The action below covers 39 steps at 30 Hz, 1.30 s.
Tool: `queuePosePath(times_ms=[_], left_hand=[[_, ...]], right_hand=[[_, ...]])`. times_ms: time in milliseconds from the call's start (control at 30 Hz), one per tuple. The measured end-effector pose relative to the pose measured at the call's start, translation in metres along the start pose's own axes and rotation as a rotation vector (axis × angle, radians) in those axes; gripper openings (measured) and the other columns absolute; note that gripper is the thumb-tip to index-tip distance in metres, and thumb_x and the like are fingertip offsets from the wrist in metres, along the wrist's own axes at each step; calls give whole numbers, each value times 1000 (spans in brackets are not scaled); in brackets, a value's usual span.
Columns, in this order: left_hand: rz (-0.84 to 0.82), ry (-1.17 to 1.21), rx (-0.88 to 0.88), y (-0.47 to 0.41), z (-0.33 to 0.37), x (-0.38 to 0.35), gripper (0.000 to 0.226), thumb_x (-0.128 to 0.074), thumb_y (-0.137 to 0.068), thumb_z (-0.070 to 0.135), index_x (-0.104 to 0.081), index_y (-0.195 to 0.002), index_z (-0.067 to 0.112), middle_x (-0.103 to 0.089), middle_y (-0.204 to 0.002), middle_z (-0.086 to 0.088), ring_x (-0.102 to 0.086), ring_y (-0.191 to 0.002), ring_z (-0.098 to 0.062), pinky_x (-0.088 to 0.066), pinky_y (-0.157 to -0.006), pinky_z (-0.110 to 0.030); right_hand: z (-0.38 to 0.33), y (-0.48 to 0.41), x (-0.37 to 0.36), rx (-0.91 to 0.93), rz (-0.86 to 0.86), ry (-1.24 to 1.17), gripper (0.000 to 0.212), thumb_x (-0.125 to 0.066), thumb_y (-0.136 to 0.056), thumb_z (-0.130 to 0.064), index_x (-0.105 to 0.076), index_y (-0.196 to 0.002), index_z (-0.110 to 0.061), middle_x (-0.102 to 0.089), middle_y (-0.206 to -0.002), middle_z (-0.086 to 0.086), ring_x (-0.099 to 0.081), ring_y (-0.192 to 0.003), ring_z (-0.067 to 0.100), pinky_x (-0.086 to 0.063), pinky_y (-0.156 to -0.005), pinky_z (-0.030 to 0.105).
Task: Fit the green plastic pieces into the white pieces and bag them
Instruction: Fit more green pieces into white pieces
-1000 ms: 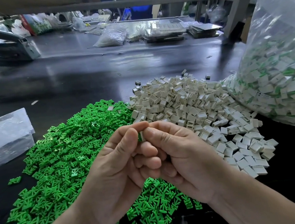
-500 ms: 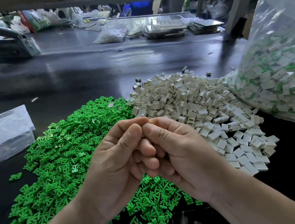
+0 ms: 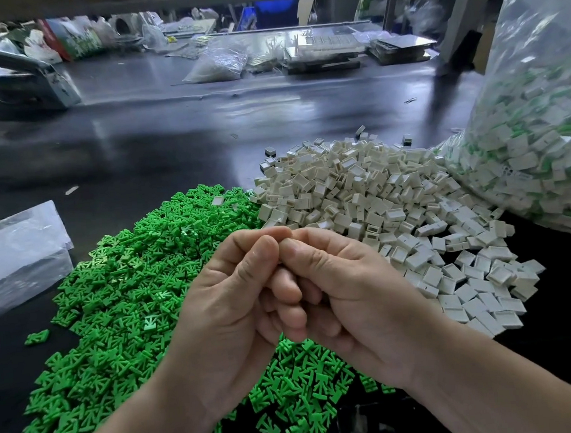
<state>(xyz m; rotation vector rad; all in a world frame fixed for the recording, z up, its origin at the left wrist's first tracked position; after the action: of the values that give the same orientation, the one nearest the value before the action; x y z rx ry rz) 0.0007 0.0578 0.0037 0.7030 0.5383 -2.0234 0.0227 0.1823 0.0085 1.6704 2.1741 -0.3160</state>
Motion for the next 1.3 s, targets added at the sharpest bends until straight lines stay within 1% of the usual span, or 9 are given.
queuePosePath(times_ms=[167,300,433,533,667,800,967,1200,1300], left_hand=[[-43,-8,32,-5,4,8,20,-60,-92,20,-72,-107,12,-66,-63,-6,-65,-49,-13,-54,-45,-23],[100,-197,6,-8,10,19,19,-58,-89,20,-73,-100,13,-63,-62,-7,-60,-46,-17,-51,-44,-25],[361,-1109,-259,-6,21,35,14,-59,-95,23,-70,-100,30,-72,-80,3,-66,-64,-11,-53,-52,-22],[233,-1744,-356,-10,17,35,38,-59,-91,38,-58,-129,37,-61,-119,22,-57,-100,1,-48,-82,-23],[10,-2065,-298,-15,3,30,50,-54,-91,46,-53,-139,30,-56,-137,7,-49,-119,-19,-38,-97,-33],[-91,-2127,-323,-17,-3,28,49,-61,-91,35,-56,-138,24,-53,-143,-7,-52,-117,-31,-44,-96,-48],[-195,-2127,-355,-18,-6,29,33,-61,-94,31,-64,-127,29,-59,-136,1,-55,-110,-27,-45,-90,-49],[-53,-1898,-481,-18,3,28,8,-71,-86,16,-71,-94,17,-65,-100,2,-60,-85,-17,-52,-74,-33],[86,-1703,-469,-14,10,24,11,-71,-87,18,-65,-96,22,-60,-93,13,-58,-81,-1,-43,-69,-10]], right_hand=[[2,-6,3,-2,-28,-51,26,-56,-95,-32,-55,-79,-11,-53,-65,11,-34,-44,19,-18,-33,20],[2,-7,5,-38,-41,-111,22,-57,-90,-29,-57,-73,-16,-51,-64,4,-41,-41,11,-25,-33,16],[-10,-8,13,-21,-76,-385,6,-61,-77,-14,-56,-77,-15,-59,-73,5,-54,-47,10,-39,-32,16],[-18,-10,23,17,4,-450,14,-69,-71,-17,-58,-80,-14,-61,-81,6,-58,-54,12,-39,-32,17],[-21,-12,31,-48,127,-419,10,-66,-81,-19,-60,-75,-14,-59,-76,4,-54,-51,10,-34,-30,15],[-20,-12,36,-78,194,-223,11,-69,-77,-18,-58,-80,-14,-55,-69,2,-45,-43,7,-31,-29,15],[-16,-13,37,-94,200,-136,17,-69,-77,-20,-57,-86,-12,-54,-69,3,-43,-42,7,-30,-30,16],[-15,-12,37,-90,206,-69,18,-71,-77,-19,-59,-88,-13,-54,-69,4,-42,-44,10,-30,-31,17],[-13,-12,36,-83,238,45,9,-68,-90,-14,-60,-88,-12,-55,-68,5,-42,-43,11,-29,-32,16]])
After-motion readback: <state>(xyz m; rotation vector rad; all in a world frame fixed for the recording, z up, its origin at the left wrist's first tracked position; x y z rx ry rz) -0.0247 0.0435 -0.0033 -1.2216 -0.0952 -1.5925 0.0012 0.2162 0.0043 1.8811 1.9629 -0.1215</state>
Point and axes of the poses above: each hand's wrist, its own y-axis away from the middle knuckle, its own x-axis out of the back of the hand, z = x × y, the point moved 2 cm from there along -y, towards the middle knuckle
